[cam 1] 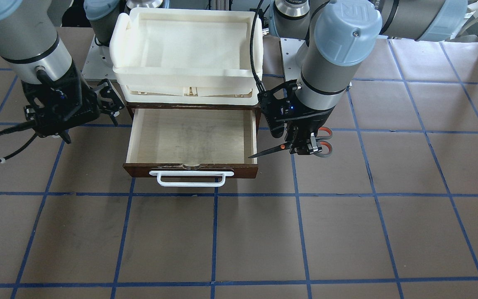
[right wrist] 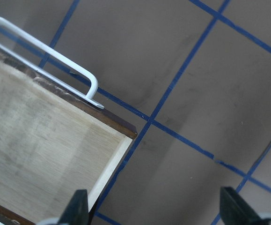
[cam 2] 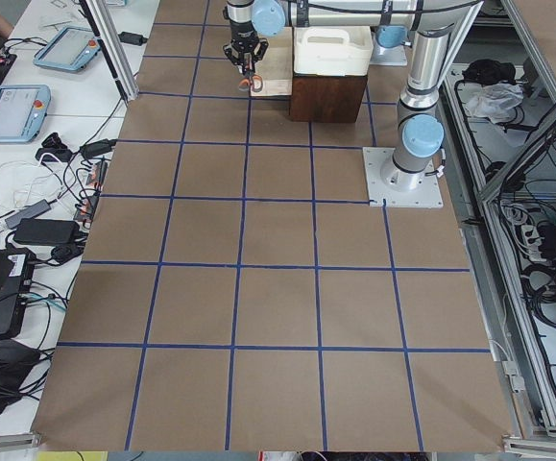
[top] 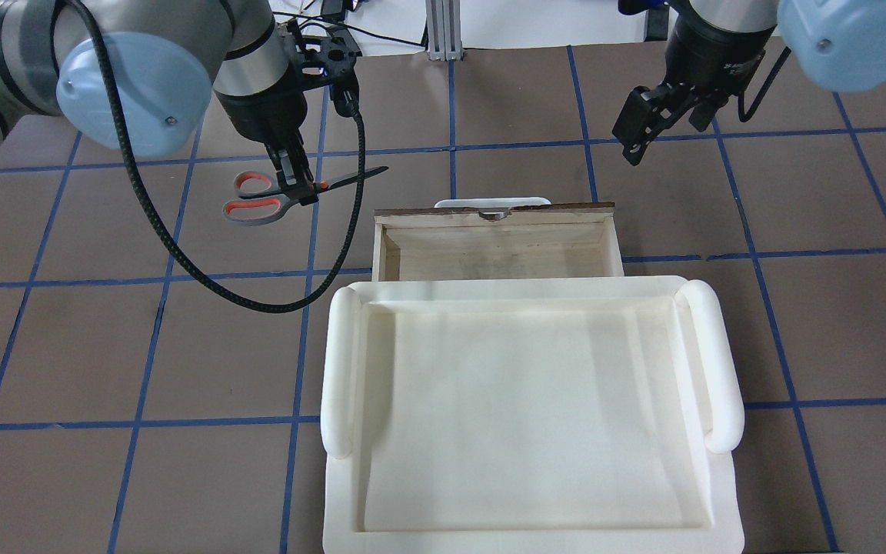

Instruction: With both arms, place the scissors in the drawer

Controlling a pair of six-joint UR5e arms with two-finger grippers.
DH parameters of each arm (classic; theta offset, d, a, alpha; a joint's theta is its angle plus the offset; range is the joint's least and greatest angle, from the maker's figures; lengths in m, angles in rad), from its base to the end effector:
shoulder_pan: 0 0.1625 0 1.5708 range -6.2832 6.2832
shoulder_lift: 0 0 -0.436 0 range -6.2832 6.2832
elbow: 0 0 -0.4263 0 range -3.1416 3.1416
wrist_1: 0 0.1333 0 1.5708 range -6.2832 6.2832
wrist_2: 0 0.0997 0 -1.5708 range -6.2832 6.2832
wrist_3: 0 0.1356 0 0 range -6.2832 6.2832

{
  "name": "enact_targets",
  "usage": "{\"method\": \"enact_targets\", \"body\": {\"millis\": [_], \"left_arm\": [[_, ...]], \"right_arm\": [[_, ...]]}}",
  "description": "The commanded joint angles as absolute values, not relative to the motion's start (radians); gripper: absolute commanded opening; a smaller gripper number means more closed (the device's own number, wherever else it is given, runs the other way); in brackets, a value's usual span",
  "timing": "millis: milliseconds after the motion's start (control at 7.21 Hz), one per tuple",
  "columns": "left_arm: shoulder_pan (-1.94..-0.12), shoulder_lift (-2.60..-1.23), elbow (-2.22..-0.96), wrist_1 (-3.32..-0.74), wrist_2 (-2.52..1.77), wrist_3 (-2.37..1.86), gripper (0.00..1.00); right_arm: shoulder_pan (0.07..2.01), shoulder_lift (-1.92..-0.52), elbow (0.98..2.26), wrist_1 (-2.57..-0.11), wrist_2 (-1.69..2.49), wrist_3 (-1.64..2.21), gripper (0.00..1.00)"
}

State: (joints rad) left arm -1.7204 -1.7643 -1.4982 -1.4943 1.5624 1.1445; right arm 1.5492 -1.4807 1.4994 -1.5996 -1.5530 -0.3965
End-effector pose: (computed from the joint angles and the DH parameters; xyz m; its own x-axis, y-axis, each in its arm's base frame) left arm -0.2225 -0.5739 0.3991 -0.2733 0.9609 0.0439 0.9619 0.2731 0.0107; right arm 0.1234 -0.5693 0.4542 -0.9304 -0.3663 -0.0125 -0.3661 0.9304 -0.0162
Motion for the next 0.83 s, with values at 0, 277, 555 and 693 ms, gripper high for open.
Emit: {"method": "enact_targets", "body": {"millis": [0, 277, 555, 693], "left_arm": [[-1.799, -1.784, -1.499, -1.487, 1.542, 1.073, 0.00], [-1.880, -1.793, -1.494, -1.488, 1.529, 0.997, 0.00], [-1.942, -1.813, -1.493, -1.473, 1.517, 0.986, 0.00], [-1.950, -1.833, -1.485, -1.441, 1.467, 0.935, 0.00]], "right_arm": [[1.525, -1.570, 1.570, -1.607, -1.546, -0.262, 1.00], [1.523, -1.635, 1.626, -1.624, -1.552, -0.245, 1.00], [1.506, -1.647, 1.626, -1.626, -1.551, -0.131, 1.00], [1.508, -1.651, 1.626, -1.625, -1.552, -0.094, 1.00]]}}
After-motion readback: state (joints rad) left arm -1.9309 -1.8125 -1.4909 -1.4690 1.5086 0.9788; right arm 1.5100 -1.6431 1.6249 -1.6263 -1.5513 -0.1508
